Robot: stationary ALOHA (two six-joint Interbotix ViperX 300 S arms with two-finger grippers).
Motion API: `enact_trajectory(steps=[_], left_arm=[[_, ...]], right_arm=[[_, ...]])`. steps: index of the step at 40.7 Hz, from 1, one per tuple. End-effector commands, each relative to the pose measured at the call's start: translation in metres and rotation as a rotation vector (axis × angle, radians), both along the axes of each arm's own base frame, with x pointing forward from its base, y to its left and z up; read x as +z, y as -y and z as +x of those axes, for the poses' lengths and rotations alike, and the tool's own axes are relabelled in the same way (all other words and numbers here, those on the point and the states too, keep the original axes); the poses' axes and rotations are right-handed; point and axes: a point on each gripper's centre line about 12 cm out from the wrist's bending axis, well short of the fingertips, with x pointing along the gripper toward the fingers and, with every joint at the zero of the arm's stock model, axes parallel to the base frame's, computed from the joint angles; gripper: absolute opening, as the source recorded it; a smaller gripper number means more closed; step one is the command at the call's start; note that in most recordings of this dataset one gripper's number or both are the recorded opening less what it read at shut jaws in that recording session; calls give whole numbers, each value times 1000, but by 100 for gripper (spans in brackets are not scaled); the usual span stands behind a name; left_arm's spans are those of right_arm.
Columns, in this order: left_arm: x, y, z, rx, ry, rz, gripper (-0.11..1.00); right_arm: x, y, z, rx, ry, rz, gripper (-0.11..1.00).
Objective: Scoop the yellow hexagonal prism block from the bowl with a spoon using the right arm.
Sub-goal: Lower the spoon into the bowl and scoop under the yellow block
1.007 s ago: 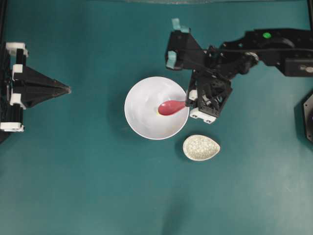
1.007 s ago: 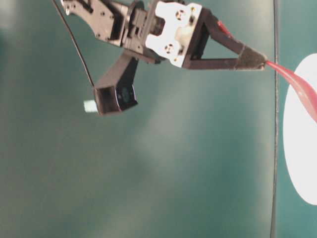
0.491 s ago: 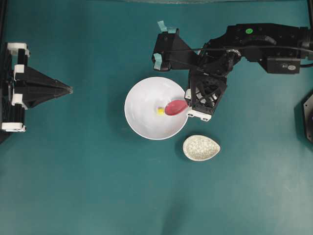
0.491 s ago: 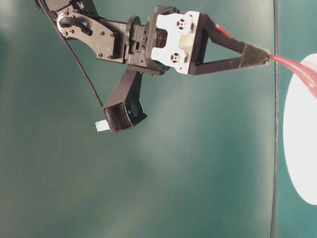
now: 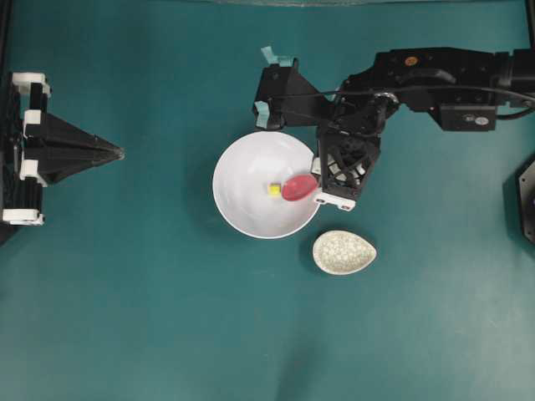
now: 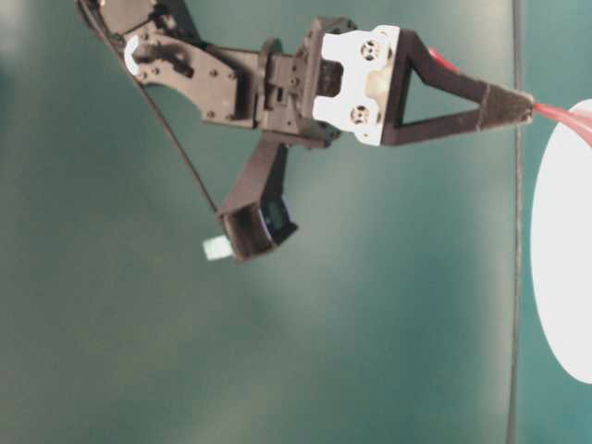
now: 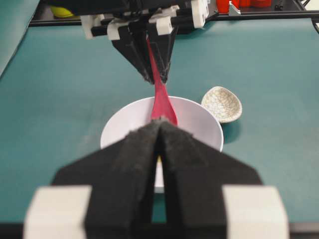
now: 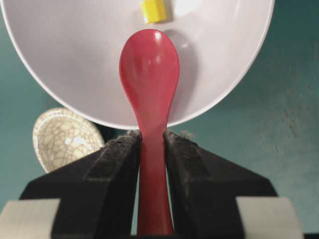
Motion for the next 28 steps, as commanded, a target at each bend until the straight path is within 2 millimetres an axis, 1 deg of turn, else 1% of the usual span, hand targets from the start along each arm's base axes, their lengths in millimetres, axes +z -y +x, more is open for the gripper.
enact_trajectory(steps=[1, 11, 21, 28], left_arm=[[6, 0, 2, 1, 18, 4, -1], [6, 0, 2, 1, 18, 4, -1], [6, 0, 2, -1, 18, 5, -1], [6, 0, 2, 1, 18, 7, -1]], right_arm=[[13, 1, 8, 6, 45, -20, 23], [7, 4, 15, 11, 35, -31, 23], [3, 4, 16, 12, 29, -30, 23], [3, -2, 22, 27, 45, -34, 23]])
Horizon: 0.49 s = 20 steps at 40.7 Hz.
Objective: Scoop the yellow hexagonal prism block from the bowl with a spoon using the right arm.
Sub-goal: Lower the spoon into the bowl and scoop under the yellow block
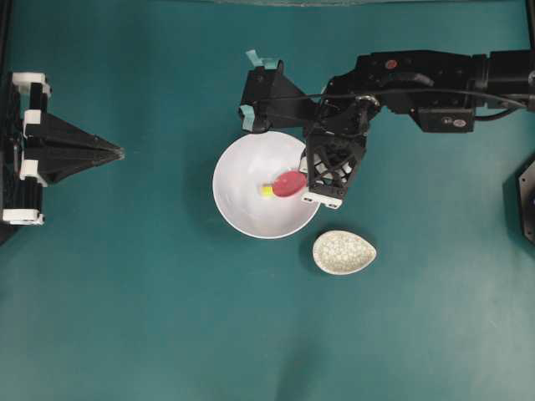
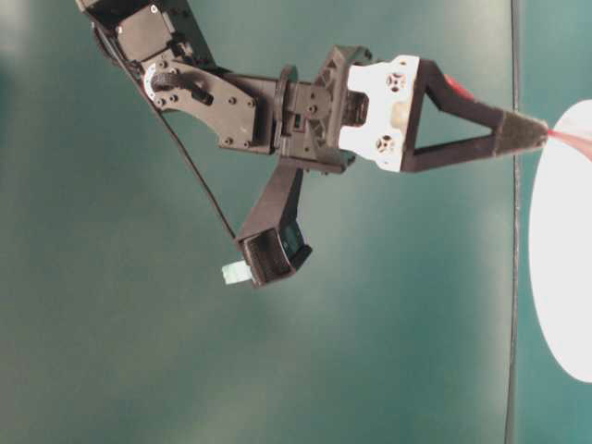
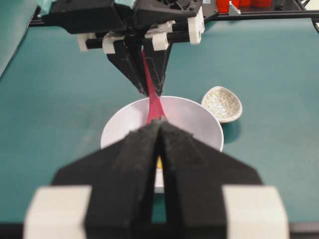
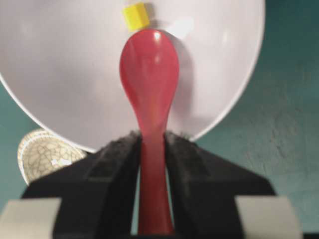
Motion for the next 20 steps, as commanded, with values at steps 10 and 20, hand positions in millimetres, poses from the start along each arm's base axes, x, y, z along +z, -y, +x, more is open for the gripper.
enact_trajectory(steps=[10, 20], left_arm=[[6, 0, 2, 1, 18, 4, -1], [6, -1, 2, 2, 17, 4, -1]], right_arm=[[14, -5, 20, 26, 83, -21, 23], [17, -3, 30, 23, 143, -38, 23]])
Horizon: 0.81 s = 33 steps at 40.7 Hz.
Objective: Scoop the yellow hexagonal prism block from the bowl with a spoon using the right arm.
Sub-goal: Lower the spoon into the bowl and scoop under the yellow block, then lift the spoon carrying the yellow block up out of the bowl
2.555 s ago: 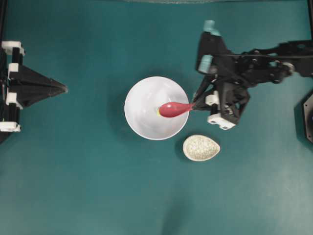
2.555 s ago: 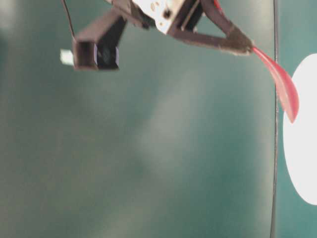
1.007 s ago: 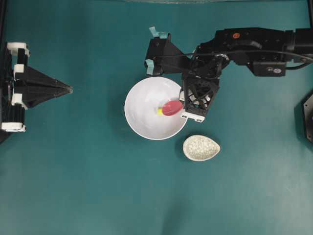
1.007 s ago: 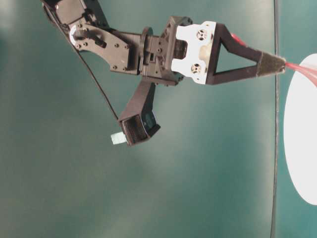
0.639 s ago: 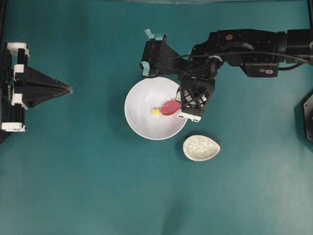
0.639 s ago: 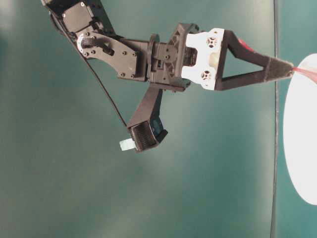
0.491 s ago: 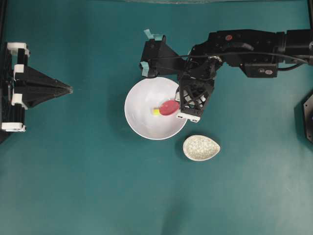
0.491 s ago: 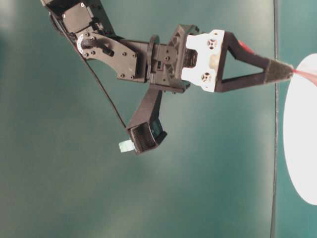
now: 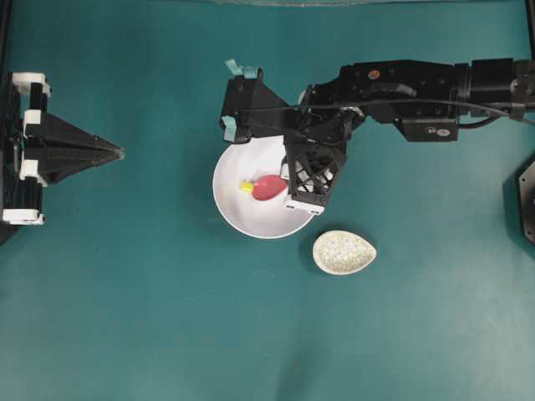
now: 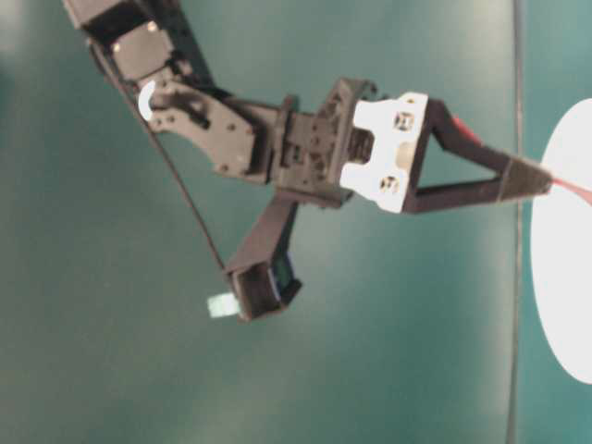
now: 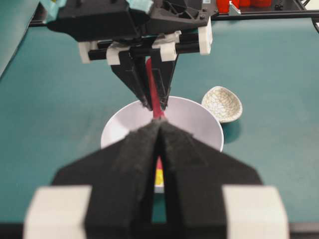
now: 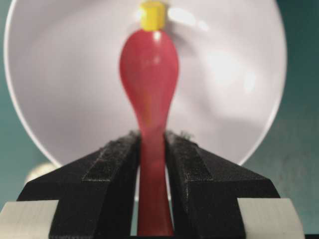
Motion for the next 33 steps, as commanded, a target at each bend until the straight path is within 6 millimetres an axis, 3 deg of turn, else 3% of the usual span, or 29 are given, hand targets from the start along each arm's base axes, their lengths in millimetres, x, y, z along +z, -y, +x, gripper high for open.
enact_trajectory(steps=[1, 19, 33], left_arm=[[7, 0, 2, 1, 18, 4, -1], [7, 0, 2, 1, 18, 4, -1], [6, -1, 2, 2, 17, 4, -1]], right_arm=[[15, 2, 6, -3, 62, -14, 23], [20, 6, 20, -37, 182, -39, 23], [30, 6, 16, -66, 252, -46, 23]])
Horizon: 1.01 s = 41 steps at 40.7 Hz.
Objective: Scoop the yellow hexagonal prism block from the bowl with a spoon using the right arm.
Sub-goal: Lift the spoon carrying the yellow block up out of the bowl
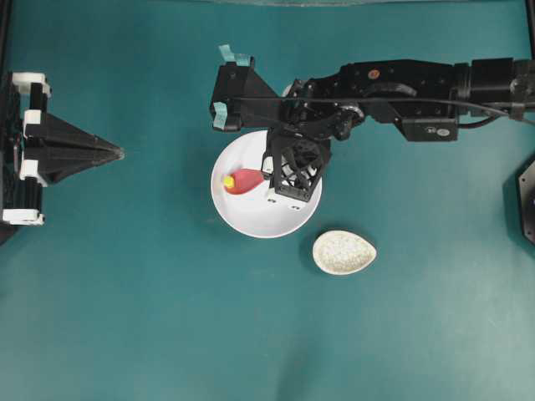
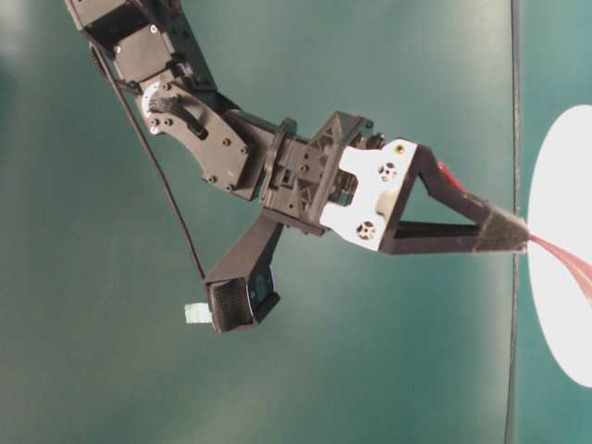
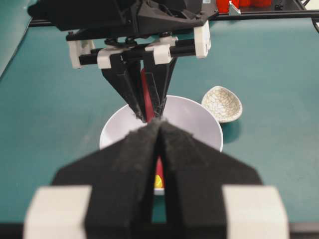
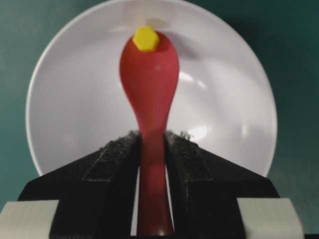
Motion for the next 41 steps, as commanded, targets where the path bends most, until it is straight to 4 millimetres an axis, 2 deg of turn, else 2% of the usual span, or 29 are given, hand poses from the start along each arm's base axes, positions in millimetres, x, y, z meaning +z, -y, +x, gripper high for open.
enact_trajectory(steps=[1, 17, 29, 41], left_arm=[[6, -1, 2, 2, 15, 4, -1], [6, 0, 2, 1, 15, 4, -1], [6, 0, 2, 1, 15, 4, -1], [6, 0, 2, 1, 15, 2, -1]], right_arm=[[25, -1, -2, -9, 81, -10, 23], [34, -2, -34, -82, 197, -13, 23], [60, -5, -60, -121, 436, -57, 23], [87, -9, -89, -127, 571, -81, 23]])
